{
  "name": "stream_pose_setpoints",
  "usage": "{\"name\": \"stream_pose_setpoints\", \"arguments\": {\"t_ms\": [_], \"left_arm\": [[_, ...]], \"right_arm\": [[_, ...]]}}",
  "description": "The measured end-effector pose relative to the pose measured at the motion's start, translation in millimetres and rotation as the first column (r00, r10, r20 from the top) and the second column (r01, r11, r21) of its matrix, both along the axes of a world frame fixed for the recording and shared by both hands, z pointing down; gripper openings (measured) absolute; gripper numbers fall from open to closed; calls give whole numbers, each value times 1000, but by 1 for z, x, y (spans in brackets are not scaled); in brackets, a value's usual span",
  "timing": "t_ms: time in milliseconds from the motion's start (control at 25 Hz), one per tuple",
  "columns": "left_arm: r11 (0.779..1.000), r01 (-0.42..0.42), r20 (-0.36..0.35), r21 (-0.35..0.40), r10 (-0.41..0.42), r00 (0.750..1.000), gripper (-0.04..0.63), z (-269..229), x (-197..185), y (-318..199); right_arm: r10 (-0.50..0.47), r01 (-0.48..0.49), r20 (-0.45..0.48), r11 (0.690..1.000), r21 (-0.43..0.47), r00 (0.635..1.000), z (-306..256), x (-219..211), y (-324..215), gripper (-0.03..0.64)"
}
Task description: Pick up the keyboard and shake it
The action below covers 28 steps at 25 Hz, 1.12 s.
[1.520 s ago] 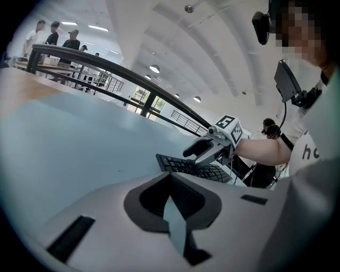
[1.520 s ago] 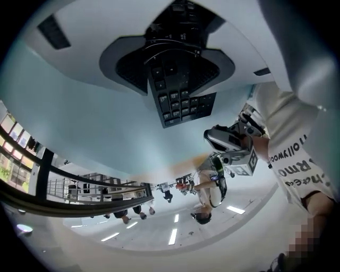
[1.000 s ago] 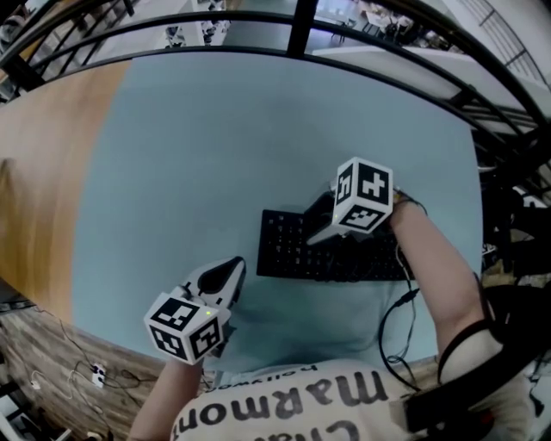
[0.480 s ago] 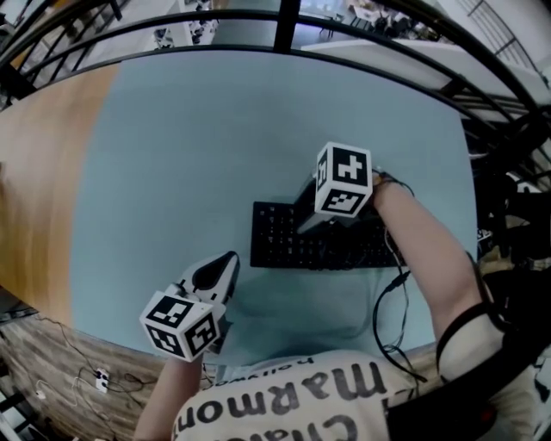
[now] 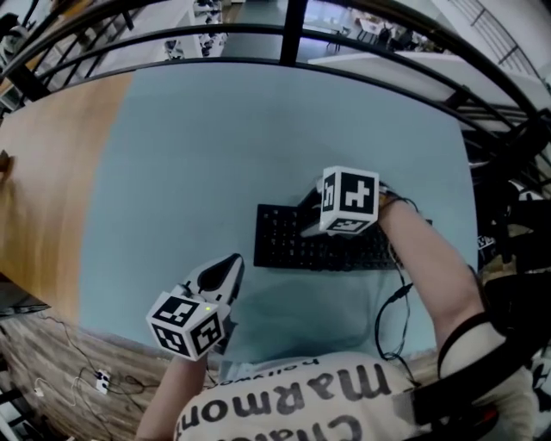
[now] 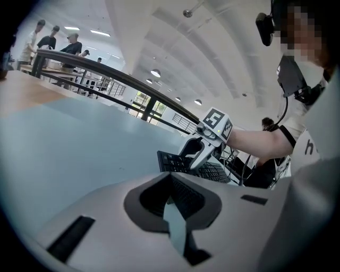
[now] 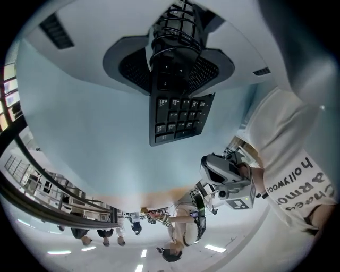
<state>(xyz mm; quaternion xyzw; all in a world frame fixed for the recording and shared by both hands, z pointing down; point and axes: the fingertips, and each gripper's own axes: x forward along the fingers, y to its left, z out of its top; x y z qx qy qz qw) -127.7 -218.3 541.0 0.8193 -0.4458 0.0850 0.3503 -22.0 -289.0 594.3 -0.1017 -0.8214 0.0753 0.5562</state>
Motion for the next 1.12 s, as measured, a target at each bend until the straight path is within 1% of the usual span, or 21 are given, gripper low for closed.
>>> {"name": "stream_pose_setpoints", "arguments": {"t_ms": [200,320,360,400,440,480,520,600,680,760,920,1040,1120], "left_arm": [[1000,1,-7,21,-1,1000,3,-4,7,5],[1000,-10,-40,9,10,999,5,-3,12,6],[1000,-18,-57,-1,17,998,17,-1,13,6],[999,-32,-76,-13,30,997,79,1,14,5],[998,-54,-96,-25,52,994,164,2,15,4],[996,-83,-114,-34,79,990,224,4,17,2],[993,-115,-125,-39,110,986,264,5,20,1],[984,-176,-121,-31,171,978,311,5,25,-4],[976,-217,-84,-12,215,973,330,6,30,-10],[969,-246,-55,-10,245,968,339,11,34,-13],[949,-313,-56,-44,310,949,341,23,49,-6],[935,-350,-12,-61,350,937,341,33,57,-4],[928,-369,2,-55,369,929,341,37,61,-4]], "right_arm": [[-13,13,-7,993,116,1000,-7,2,3,236],[-21,24,-13,982,186,1000,-15,4,9,236],[-28,31,-14,977,212,1000,-18,3,11,236],[-41,43,-12,970,240,999,-21,0,14,236],[-58,59,-11,961,271,998,-23,-4,17,236],[-74,74,-12,951,302,997,-26,-8,20,236],[-86,87,-17,940,331,996,-28,-12,24,236],[-97,101,-30,918,383,995,-31,-15,31,236],[-88,96,-38,902,421,995,-30,-15,36,236],[-85,94,-39,888,450,996,-29,-15,39,238],[-114,117,-37,861,496,993,-37,-16,44,238],[-117,116,-31,845,522,993,-41,-16,47,236],[-117,111,-24,834,540,993,-41,-15,49,236]]}}
